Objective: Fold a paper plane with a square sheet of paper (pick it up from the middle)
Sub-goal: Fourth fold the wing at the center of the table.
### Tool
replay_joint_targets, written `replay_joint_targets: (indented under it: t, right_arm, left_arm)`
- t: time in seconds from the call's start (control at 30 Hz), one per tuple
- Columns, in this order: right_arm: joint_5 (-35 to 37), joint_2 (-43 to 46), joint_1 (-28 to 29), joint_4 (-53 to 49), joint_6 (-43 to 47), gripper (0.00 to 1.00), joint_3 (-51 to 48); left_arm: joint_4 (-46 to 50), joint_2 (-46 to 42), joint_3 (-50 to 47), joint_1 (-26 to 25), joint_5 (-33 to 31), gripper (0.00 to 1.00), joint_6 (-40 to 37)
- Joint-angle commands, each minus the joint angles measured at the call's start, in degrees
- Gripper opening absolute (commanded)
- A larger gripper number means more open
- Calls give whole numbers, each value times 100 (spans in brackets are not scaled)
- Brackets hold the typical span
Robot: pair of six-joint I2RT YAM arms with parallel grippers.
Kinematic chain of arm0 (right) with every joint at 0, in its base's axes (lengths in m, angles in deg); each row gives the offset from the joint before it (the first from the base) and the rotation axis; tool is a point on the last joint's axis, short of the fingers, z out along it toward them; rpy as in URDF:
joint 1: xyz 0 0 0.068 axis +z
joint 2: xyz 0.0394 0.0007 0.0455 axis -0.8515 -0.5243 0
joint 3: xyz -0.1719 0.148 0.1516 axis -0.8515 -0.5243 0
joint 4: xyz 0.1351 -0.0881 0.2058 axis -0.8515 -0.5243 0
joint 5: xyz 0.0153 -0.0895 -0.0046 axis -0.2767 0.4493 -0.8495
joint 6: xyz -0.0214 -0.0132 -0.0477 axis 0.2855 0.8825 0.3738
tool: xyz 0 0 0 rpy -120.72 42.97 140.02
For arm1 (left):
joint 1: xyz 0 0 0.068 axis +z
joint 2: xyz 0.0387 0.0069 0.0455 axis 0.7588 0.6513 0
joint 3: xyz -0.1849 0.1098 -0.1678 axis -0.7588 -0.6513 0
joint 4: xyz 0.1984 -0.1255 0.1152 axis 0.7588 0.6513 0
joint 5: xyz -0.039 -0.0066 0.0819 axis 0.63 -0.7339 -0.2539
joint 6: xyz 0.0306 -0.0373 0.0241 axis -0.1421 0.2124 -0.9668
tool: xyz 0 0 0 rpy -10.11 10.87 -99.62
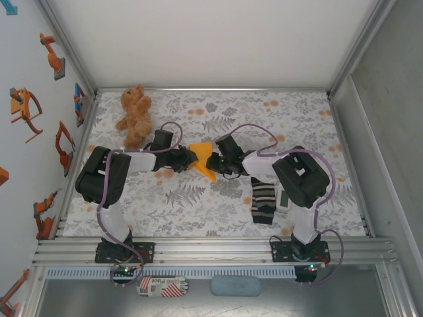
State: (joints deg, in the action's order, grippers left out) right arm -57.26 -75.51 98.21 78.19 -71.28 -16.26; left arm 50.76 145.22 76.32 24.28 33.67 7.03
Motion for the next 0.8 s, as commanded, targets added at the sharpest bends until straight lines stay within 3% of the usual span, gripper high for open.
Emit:
replay_joint_targets:
  t: [0.0,0.27,0.4,0.43,0.53,0.77]
  right_arm:
    - [16,340,-80,46,244,20,-107]
    - [743,1204,-203,-660,1675,36,-58]
    - [1321,1350,-24,-711,2224,62,-255]
    - [1510,1352,40,-756,2352,64,-251]
    - [1813,1266,242,-790,2632,64,-172]
    - [1888,710,679,-722,3458,50,204]
  left_arm:
    - [16,42,132,40,107,10,-147]
    - [532,-59,449,63,-229,4,-231]
    - [761,-190,575,57,-754,4,82]
    - [819,-204,612,48,-863,4,174]
    - [1023,-191,728,17,-1160,5,380]
    - [1596,-93,1044,-26,-1384,5,519]
